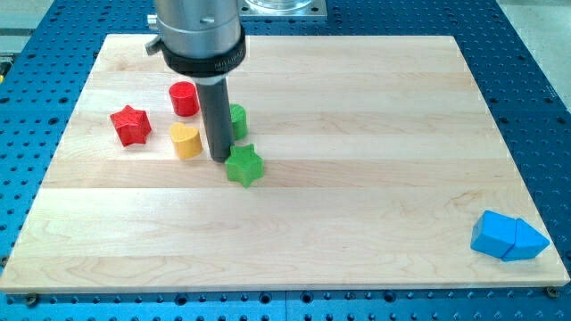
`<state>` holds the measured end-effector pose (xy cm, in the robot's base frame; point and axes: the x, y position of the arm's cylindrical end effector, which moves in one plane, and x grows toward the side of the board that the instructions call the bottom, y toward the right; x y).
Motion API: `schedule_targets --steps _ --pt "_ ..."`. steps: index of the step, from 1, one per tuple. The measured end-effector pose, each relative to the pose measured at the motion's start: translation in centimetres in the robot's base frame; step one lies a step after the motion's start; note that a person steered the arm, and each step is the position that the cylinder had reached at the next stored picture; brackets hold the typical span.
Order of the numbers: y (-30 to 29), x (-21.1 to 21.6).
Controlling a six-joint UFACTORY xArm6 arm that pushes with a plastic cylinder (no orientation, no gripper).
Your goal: Move the green circle diagonally to the top right of the green star
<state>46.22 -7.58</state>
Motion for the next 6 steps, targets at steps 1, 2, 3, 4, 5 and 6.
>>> schedule_targets --steps 1,2,3,4,5,6 --pt "-0.2 4.7" --pt "-3.4 7.7" --pt "-5.9 7.3" --pt "-5.6 6.2" --pt "-5.2 1.9" --pt "-5.7 0.3"
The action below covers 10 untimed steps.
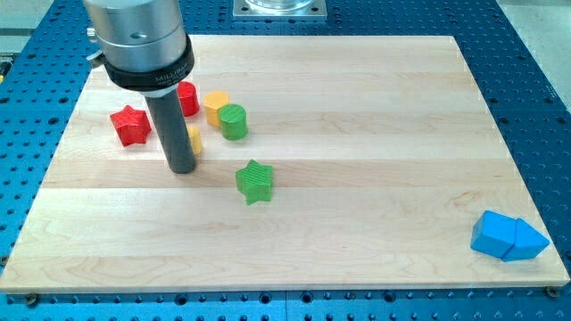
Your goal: Move the green circle diagonally to the top right of the green star
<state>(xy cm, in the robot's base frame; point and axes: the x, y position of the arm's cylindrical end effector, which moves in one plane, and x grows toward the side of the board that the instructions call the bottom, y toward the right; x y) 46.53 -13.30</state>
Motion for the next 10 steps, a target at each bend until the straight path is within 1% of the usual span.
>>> schedule_targets --steps 2,4,5,6,7,8,9,10 --pt "-2.8 0.0" --pt "5.2 -6.8" --pt "5.9 -7.8" --pt "5.9 -7.8" --pt "9.2 -7.8" --pt "14.5 -8.4" --pt "16.6 -11.0" --pt "13.2 -14.8"
